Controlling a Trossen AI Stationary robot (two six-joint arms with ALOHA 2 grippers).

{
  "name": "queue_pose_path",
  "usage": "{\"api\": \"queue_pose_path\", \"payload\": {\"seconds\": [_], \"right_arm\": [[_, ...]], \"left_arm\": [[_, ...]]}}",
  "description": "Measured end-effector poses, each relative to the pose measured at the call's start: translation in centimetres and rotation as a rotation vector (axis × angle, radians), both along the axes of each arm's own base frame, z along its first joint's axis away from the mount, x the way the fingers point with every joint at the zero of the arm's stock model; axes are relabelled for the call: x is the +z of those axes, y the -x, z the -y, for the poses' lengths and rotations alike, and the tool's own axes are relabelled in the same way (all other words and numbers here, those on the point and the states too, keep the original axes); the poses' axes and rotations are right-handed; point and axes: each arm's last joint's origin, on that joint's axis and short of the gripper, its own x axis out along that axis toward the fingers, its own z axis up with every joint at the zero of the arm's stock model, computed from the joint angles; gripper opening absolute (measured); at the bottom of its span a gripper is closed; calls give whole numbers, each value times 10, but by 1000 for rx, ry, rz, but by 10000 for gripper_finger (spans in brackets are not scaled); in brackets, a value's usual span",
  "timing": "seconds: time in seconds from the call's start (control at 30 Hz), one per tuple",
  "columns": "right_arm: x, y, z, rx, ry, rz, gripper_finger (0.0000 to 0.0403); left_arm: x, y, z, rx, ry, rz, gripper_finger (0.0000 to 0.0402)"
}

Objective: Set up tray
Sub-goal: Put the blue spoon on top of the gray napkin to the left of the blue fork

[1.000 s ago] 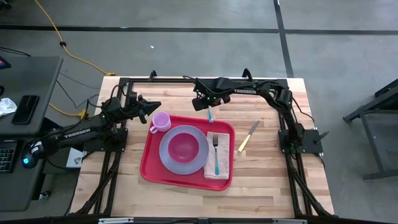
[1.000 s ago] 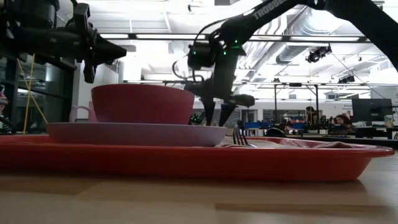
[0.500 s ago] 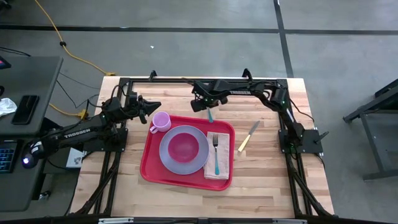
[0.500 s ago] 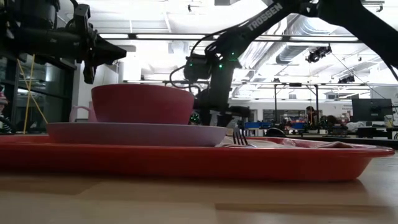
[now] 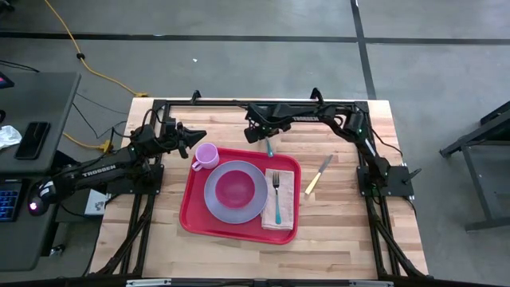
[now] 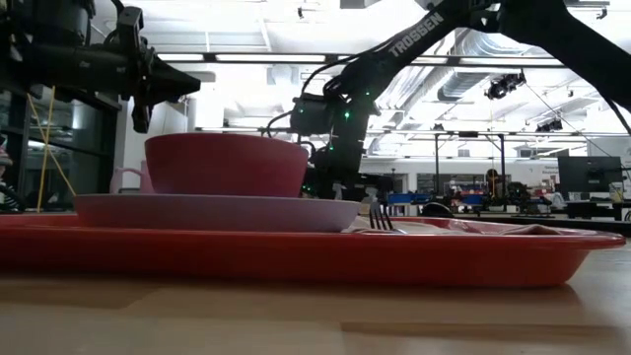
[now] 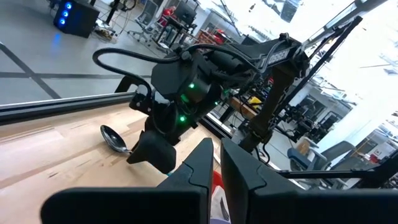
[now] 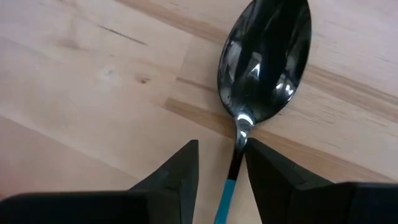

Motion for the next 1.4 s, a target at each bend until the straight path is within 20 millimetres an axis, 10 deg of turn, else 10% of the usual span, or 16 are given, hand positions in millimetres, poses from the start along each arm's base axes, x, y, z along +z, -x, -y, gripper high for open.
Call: {"api": "queue_pose_path", "payload": {"seconds": [1.4], "right_arm": [[-7, 0, 1, 31, 34, -62, 3]], "left_arm": [[-1, 0, 0, 1, 0, -17, 62]]}}
